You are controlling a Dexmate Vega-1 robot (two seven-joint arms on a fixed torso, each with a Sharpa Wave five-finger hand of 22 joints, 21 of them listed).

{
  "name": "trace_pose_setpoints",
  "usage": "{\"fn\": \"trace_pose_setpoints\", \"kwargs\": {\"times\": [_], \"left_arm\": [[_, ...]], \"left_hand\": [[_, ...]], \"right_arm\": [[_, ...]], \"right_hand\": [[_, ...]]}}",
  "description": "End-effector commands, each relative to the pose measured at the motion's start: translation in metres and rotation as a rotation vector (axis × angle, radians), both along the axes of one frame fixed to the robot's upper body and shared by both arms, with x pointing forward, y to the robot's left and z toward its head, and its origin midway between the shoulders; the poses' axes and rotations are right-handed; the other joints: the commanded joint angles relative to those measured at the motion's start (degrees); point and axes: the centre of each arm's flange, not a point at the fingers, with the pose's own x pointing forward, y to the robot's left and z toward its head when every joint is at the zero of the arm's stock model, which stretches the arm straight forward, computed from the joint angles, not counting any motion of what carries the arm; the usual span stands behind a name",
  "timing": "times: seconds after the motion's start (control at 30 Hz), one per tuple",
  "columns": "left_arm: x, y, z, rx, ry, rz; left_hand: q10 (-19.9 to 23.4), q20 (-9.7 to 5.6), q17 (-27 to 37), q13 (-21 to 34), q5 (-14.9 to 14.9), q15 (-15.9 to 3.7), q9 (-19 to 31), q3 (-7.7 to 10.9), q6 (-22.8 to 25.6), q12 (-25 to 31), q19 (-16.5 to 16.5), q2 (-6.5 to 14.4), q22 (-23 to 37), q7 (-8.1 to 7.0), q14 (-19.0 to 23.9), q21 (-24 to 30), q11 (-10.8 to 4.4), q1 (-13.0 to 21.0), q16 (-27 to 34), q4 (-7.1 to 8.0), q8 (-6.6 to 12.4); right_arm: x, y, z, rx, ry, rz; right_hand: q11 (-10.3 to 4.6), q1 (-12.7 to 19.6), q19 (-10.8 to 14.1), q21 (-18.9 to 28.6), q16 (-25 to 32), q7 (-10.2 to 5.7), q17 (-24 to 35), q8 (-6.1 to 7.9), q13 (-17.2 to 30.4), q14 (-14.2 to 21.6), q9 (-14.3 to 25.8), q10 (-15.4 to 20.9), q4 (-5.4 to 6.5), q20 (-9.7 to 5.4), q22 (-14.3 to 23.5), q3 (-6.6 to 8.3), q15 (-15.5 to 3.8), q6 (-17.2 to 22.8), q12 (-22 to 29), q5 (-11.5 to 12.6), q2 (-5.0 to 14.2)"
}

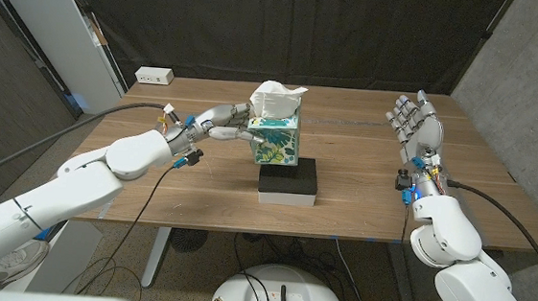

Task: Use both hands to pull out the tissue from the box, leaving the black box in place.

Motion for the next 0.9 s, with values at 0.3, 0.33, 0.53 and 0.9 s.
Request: {"fn": "trace_pose_setpoints", "kwargs": {"times": [0.3, 0.33, 0.53, 0.9], "left_arm": [[0.005, -0.005, 0.007, 0.002, -0.013, -0.007], [0.005, -0.005, 0.007, 0.001, -0.014, -0.005], [0.006, -0.005, 0.008, 0.006, -0.015, -0.006], [0.007, -0.008, 0.011, 0.016, -0.013, -0.01]], "left_hand": [[0.5, -0.45, 0.2, 0.2, 0.2, -6.83, 0.2, 0.55, 0.2, -0.3, 0.2, 0.2, 0.1, 0.14, 0.5, -0.2, -0.05, -0.3, -0.3, 0.07, 0.3], [0.5, -0.48, 0.2, 0.2, 0.2, -6.83, 0.2, 0.54, 0.2, -0.3, 0.2, 0.2, 0.1, 0.1, 0.5, -0.2, -0.04, -0.3, -0.3, 0.06, 0.3], [0.5, -0.54, 0.2, 0.2, 0.2, -6.92, 0.2, 0.57, 0.1, -0.3, 0.2, 0.3, 0.1, 0.09, 0.6, -0.2, -0.17, -0.3, -0.3, 0.03, 0.33], [0.5, -0.6, 0.2, 0.3, 0.2, -7.01, 0.2, 0.64, 0.1, -0.5, 0.2, 0.3, 0.1, 0.22, 0.6, -0.4, -0.04, -0.2, -0.3, -0.02, 0.41]], "right_arm": [[-0.007, 0.001, 0.035, -0.036, 0.0, 0.051], [-0.007, 0.001, 0.036, -0.038, 0.002, 0.05], [-0.01, 0.001, 0.044, -0.049, -0.006, 0.046], [-0.015, 0.002, 0.05, -0.076, -0.008, 0.028]], "right_hand": [[0.47, -0.2, 0.4, 0.5, 0.5, 0.44, 0.1, 0.38, 0.1, 0.2, 0.1, -0.2, 0.41, 0.22, 0.1, 0.34, 0.36, 0.3, 0.3, 0.0, 3.62], [0.48, -0.2, 0.4, 0.5, 0.5, 0.43, 0.1, 0.38, 0.1, 0.2, 0.1, -0.1, 0.42, 0.21, 0.1, 0.34, 0.39, 0.3, 0.4, 0.0, 3.61], [0.48, -0.3, 0.4, 0.5, 0.6, 0.56, 0.1, 0.38, 0.1, 0.2, 0.1, -0.2, 0.52, 0.29, 0.1, 0.36, 0.54, 0.3, 0.4, 0.0, 3.55], [0.55, -0.3, 0.5, 0.5, 0.7, 0.69, 0.2, 0.4, 0.1, 0.3, 0.1, -0.1, 0.66, 0.26, 0.1, 0.44, 0.59, 0.3, 0.4, 0.0, 3.51]]}}
